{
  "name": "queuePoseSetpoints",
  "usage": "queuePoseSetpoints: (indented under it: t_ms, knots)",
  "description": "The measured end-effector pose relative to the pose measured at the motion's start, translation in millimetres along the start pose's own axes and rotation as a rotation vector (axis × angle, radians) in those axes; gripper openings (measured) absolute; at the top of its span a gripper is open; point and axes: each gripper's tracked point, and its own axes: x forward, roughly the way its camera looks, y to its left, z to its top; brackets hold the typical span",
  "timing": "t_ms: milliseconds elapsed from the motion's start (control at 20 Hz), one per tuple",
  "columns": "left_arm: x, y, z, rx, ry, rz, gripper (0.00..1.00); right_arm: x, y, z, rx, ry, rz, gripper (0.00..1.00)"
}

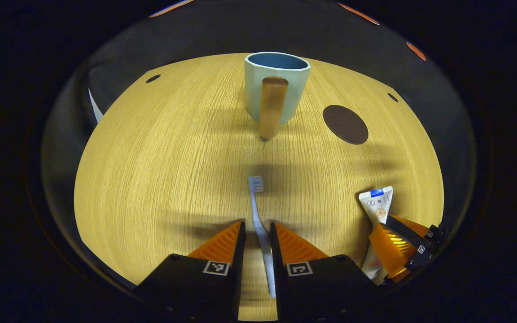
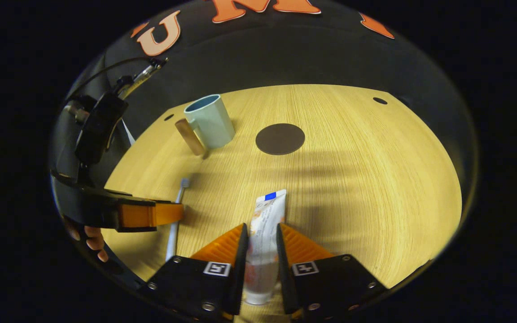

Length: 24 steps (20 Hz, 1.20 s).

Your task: Put the toothbrush and toothpaste on the desktop into the cup, then pick up the cup and place it on the coaster on the desktop.

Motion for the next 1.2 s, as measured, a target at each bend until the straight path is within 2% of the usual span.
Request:
queuePoseSetpoints:
  t_ms: [50, 100, 250, 300, 350, 500, 650, 800, 1000, 1100, 1200]
  knots:
    - [11.4, -1.3, 4.2, -0.010, 0.000, 0.003, 0.30, 1.7, -3.7, 2.0, 0.008, -0.008, -0.004, 0.20]
    - [7.3, -4.2, 8.6, -0.008, -0.005, -0.002, 0.13, 1.9, -4.0, 0.9, 0.018, -0.010, 0.005, 0.16]
    - [-1.0, -8.1, 10.5, -0.009, -0.023, -0.024, 0.15, 1.1, -5.0, 2.0, 0.034, -0.021, 0.025, 0.09]
    - [8.5, -10.4, 13.5, -0.006, -0.026, -0.037, 0.10, -0.4, -4.6, 1.0, 0.043, -0.017, 0.037, 0.08]
    - [10.0, -10.7, 17.4, -0.004, -0.041, -0.038, 0.10, 0.4, -3.1, 1.4, 0.045, -0.016, 0.055, 0.05]
    - [6.0, -17.3, 22.3, 0.033, -0.074, -0.051, 0.04, 1.5, -2.3, 1.0, 0.036, -0.027, 0.069, 0.03]
    - [4.4, -18.3, 29.2, 0.071, -0.134, -0.067, 0.04, -1.0, 1.3, 1.1, 0.030, -0.040, 0.083, 0.01]
    - [3.0, -25.7, 40.4, 0.067, -0.188, -0.105, 0.04, -1.5, 3.1, -0.6, 0.000, -0.053, 0.085, 0.01]
    - [-8.3, -19.1, 53.4, 0.079, -0.265, -0.089, 0.04, -1.0, 4.6, -0.8, 0.019, -0.051, 0.093, 0.01]
    - [-10.8, -19.1, 61.9, 0.092, -0.302, -0.080, 0.04, -0.7, 8.5, -3.6, -0.033, -0.038, 0.101, 0.00]
    - [-15.6, -19.5, 62.8, 0.094, -0.304, -0.082, 0.04, 1.1, 6.6, -1.7, -0.023, -0.039, 0.076, 0.02]
